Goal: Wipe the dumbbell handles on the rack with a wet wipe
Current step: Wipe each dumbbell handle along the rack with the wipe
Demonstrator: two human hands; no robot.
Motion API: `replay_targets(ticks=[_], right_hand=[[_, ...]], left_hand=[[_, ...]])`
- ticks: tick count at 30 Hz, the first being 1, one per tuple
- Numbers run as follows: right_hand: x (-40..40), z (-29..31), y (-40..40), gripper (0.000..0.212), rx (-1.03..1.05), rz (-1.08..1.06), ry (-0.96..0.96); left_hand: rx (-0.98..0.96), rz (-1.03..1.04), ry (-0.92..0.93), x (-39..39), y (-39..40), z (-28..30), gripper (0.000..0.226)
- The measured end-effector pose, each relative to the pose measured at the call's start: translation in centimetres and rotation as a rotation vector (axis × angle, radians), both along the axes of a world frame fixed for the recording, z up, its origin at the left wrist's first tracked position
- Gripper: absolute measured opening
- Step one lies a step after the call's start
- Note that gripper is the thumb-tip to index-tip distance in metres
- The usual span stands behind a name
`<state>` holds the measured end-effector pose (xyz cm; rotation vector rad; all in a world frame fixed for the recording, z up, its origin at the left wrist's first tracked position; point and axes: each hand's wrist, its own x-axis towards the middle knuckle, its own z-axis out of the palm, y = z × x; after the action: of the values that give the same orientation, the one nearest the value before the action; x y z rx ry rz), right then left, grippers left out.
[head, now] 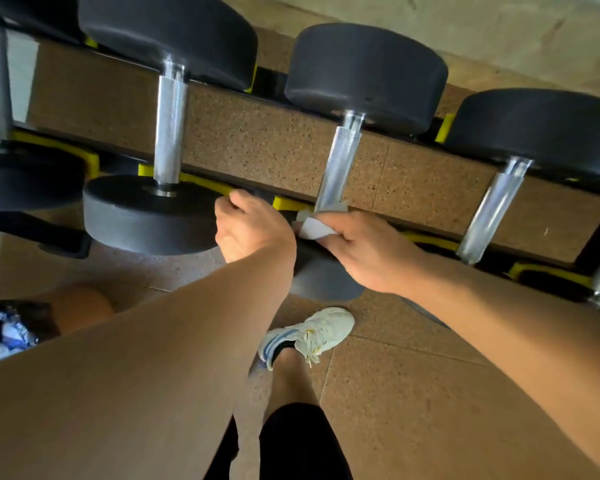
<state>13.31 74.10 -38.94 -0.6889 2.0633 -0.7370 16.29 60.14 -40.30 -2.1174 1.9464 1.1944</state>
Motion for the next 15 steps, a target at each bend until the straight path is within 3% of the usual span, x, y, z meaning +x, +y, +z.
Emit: replay_targets(ticks=[2,4,6,8,9,11,13,15], right_hand=[[0.4,0.8,1.4,0.032,-0.082,-0.152,-0.164],[0.4,1.3,2.8,0.033,-0.145,-0.334,-0.199],[0.2,2.2,3.2,0.035,-0.204,-0.574,-0.025],[-0.8,3.4,2.2,0.036,-0.254,-0.663,0.345],[-1.6,3.9,1.2,0.037,-0.282,-0.593,0.518],[-4.0,2.9,-0.6,0.041,-0.254,-0.206,0.782],[-6.1,0.8,-1.8,0.044,-0.005,0.198,0.870],[-6.0,-0.5,-2.7,0.039,0.231,0.390,0.829]], left_hand=[[-0.007,-0.037,0.002,0.0,0.1,0.2,0.039],[-0.001,-0.072,-0.020,0.1,0.2,0.0,0.037],[0.027,-0.077,-0.055,0.3,0.2,-0.2,0.029],[0.045,-0.036,-0.043,0.3,0.1,-0.4,0.023],[0.042,-0.039,-0.036,0.3,0.1,-0.3,0.021],[0.030,-0.022,-0.004,0.2,0.1,0.1,0.023],[0.030,0.038,0.056,0.2,0.1,0.4,0.024],[0.047,0.056,0.059,0.1,0.2,0.6,0.028]])
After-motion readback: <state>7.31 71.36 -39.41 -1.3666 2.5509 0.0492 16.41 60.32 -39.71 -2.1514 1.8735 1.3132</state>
